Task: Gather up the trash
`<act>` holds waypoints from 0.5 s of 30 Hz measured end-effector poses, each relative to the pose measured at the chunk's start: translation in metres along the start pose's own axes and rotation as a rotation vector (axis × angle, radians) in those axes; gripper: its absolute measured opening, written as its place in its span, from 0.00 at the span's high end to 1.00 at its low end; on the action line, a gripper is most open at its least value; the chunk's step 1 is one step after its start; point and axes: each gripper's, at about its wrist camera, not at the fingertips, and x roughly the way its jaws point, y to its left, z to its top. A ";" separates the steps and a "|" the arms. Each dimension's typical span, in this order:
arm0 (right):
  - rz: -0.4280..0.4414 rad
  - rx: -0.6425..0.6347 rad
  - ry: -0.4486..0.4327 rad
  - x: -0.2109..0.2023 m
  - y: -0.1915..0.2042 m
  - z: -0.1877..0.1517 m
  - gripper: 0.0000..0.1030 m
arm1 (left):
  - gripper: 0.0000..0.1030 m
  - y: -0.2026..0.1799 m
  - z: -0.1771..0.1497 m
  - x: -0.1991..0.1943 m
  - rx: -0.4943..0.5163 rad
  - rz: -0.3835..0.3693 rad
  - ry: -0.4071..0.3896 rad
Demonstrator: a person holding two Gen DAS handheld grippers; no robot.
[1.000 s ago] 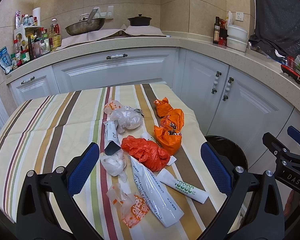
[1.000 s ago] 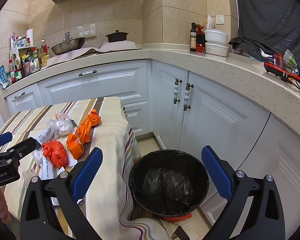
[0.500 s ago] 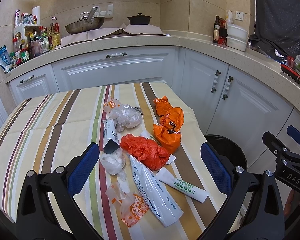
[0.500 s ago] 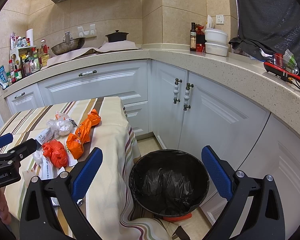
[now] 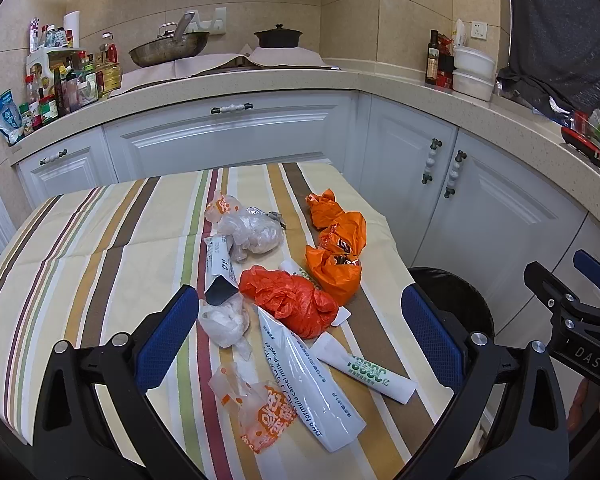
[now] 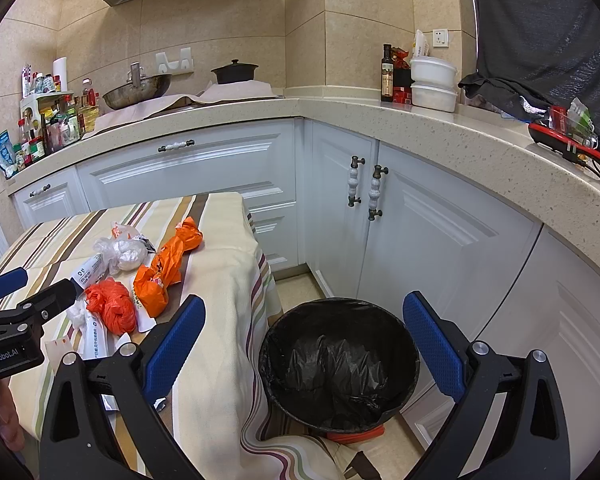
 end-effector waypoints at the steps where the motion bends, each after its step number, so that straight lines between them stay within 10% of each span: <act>1: 0.000 0.000 0.000 0.000 0.000 0.000 0.06 | 0.04 0.000 -0.001 0.000 0.001 0.000 0.001; 15: 0.000 0.000 0.000 0.000 0.000 0.000 0.06 | 0.04 -0.001 -0.002 0.001 0.001 0.000 0.003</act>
